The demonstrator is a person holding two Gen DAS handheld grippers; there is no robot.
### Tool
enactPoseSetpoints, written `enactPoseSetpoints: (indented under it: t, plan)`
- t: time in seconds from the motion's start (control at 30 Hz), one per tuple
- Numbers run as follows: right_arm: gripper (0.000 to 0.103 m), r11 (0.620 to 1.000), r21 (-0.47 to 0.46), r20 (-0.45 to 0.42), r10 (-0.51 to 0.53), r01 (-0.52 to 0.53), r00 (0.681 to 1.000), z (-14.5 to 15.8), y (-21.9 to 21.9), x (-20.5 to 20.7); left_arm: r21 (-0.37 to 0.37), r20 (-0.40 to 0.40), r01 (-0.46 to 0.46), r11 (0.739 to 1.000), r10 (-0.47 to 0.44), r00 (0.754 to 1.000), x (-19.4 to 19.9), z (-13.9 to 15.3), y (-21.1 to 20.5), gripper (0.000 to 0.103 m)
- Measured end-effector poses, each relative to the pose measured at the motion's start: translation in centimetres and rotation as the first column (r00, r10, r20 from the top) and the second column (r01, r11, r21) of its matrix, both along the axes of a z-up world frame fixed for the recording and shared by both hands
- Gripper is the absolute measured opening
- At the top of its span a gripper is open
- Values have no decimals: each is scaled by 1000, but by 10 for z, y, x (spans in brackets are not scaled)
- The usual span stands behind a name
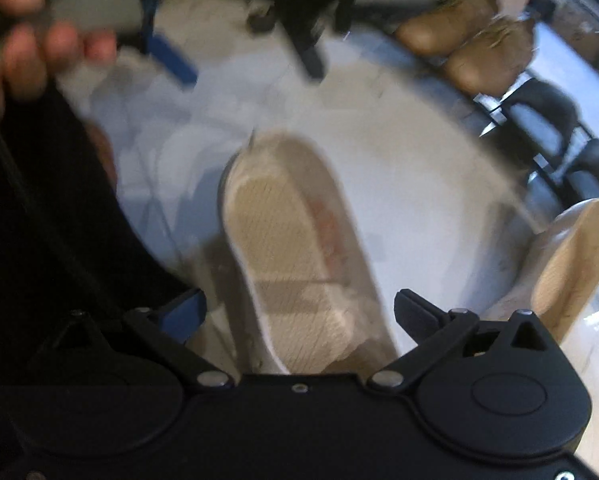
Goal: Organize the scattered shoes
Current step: 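Lower the shoe beside the first white shoe with the right tool, then open the right tool and push the shoe against its pair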
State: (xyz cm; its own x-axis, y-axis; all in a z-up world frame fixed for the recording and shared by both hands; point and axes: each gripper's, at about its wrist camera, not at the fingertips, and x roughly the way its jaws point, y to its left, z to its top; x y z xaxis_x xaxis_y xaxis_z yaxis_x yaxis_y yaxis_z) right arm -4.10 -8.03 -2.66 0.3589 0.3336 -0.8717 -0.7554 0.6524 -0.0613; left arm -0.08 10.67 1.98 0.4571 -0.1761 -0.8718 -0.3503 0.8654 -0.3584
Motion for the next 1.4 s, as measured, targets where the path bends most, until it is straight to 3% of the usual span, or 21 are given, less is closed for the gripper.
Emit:
enactPoseSetpoints:
  t: [0.23, 0.4, 0.5, 0.63, 0.7, 0.83, 0.97, 1.1, 1.17, 1.23, 1.3, 1.37, 1.4]
  plan:
    - [93, 998, -55, -5, -11, 10, 1000, -18, 1, 4, 1, -11, 10, 1000, -10, 1000, 3, -3, -2, 102]
    - [78, 999, -48, 6, 4, -4, 1000, -14, 3, 0, -3, -18, 12, 1000, -12, 1000, 4, -5, -2, 102]
    - [71, 999, -32, 4, -9, 9, 1000, -9, 5, 3, -7, -20, 4, 1000, -4, 1000, 3, -5, -1, 102]
    - [69, 990, 80, -52, -115, 119, 992, 1, -4, 16, -7, -22, 1, 1000, -2, 1000, 3, -5, -1, 102]
    - [69, 970, 132, -82, -194, 204, 978, 6, -12, 25, -3, -25, 7, 1000, -7, 1000, 3, -5, -1, 102]
    - [69, 857, 197, -118, -461, 476, 880, 11, -33, 45, -1, -26, 6, 1000, -6, 1000, 3, -6, -2, 102]
    - [69, 766, 202, -156, -590, 610, 793, 2, -47, 54, 2, -26, 4, 1000, -4, 1000, 3, -6, -2, 102]
    - [69, 778, 200, -123, -583, 596, 803, -5, -44, 54, 5, -26, 8, 1000, -7, 1000, 3, -7, -3, 102]
    - [75, 781, 215, -133, -572, 587, 809, -7, -44, 53, 5, -28, 5, 1000, -5, 1000, 4, -7, -2, 102]
    - [84, 749, 244, -222, -575, 616, 788, -7, -51, 58, 4, -31, 4, 1000, -4, 1000, 4, -8, -2, 102]
    - [85, 720, 273, -276, -577, 638, 769, 5, -58, 62, 1, -33, 2, 1000, -2, 999, 4, -8, -1, 102]
    - [92, 693, 330, -312, -561, 641, 767, 21, -69, 64, -1, -33, 2, 1000, -2, 999, 4, -8, -1, 102]
    - [95, 698, 339, -315, -548, 631, 775, 32, -75, 64, -1, -33, 4, 1000, -4, 999, 5, -8, -1, 102]
